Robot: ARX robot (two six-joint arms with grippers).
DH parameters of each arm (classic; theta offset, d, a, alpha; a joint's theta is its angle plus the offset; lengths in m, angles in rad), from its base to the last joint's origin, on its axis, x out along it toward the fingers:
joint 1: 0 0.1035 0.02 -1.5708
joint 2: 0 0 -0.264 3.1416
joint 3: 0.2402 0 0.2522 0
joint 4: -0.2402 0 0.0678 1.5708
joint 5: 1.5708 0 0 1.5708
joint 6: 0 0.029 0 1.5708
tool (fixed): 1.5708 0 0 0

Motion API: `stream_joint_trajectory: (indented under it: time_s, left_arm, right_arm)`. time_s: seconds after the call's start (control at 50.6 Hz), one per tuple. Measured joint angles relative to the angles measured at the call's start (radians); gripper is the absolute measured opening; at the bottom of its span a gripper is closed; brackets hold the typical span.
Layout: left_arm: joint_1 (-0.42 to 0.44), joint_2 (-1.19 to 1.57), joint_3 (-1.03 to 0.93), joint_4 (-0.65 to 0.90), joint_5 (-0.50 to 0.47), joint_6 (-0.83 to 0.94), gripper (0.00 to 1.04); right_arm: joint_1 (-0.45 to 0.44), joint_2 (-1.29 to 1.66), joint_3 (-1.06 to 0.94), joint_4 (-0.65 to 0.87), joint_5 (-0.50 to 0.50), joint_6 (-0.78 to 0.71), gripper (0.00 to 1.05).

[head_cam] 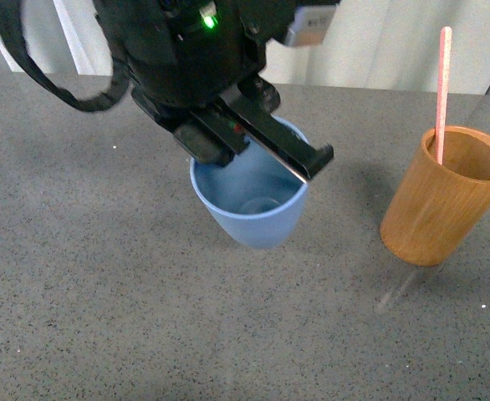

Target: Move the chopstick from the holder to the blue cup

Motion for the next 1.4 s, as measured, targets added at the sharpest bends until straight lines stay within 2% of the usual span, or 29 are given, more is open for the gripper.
stream_joint_trajectory:
  time_s: [0.237,0.692,0.929,1.107,1.305,1.404]
  left_arm:
    - [-0.038,0.116,0.010,0.056,-0.031,-0.024,0.03]
    - [-0.012,0.182,0.013,0.100,-0.053,-0.055,0.04]
    - [-0.010,0.182,0.022,0.080,-0.053,-0.067,0.34]
    - [0.035,0.148,0.055,0.046,-0.063,-0.064,0.70]
    - [0.086,0.081,0.066,0.024,-0.063,-0.053,1.00]
    - [0.127,0.003,0.050,0.019,-0.034,-0.050,0.98]
  right_arm:
    - [0.000,0.000,0.000,0.000,0.000,0.000,0.95]
    - [0.000,0.000,0.000,0.000,0.000,0.000,0.95]
    - [0.000,0.000,0.000,0.000,0.000,0.000,0.95]
    - [0.000,0.000,0.000,0.000,0.000,0.000,0.95]
    - [0.000,0.000,0.000,0.000,0.000,0.000,0.95]
    - [0.000,0.000,0.000,0.000,0.000,0.000,0.95]
